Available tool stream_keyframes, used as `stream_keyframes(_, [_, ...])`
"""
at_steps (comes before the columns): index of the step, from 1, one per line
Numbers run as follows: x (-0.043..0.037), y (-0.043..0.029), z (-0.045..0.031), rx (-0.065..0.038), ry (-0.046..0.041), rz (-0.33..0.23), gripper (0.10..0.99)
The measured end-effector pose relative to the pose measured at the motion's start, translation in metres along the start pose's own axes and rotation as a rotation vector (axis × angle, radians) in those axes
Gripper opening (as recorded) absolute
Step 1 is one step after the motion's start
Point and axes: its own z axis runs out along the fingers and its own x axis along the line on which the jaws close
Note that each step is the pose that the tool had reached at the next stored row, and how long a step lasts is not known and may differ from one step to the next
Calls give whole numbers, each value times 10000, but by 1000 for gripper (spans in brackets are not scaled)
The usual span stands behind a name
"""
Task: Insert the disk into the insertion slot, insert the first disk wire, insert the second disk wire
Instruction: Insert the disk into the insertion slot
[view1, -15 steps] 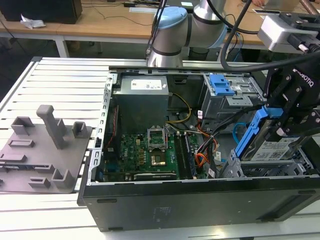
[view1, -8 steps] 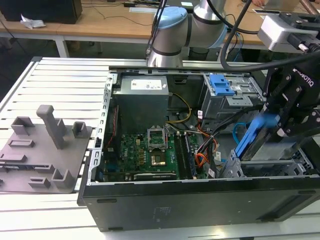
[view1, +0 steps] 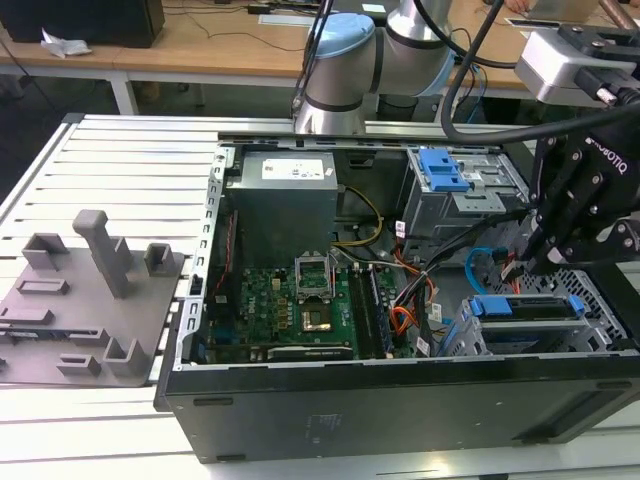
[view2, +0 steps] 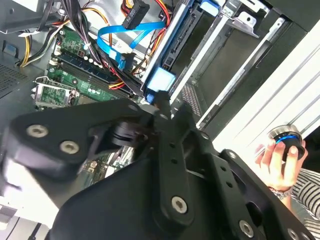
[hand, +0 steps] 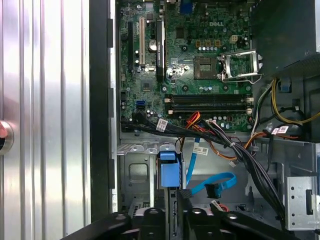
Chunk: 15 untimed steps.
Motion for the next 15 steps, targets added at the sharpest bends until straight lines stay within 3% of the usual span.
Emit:
stream_keyframes(1, [0, 0, 0, 0, 0, 0, 235])
stream_keyframes(3, [0, 0, 1, 0, 0, 0, 114])
stream_keyframes(10, [0, -1, 1, 0, 0, 0, 106])
stream_keyframes(15, [-29, -77, -1, 1, 0, 0, 106])
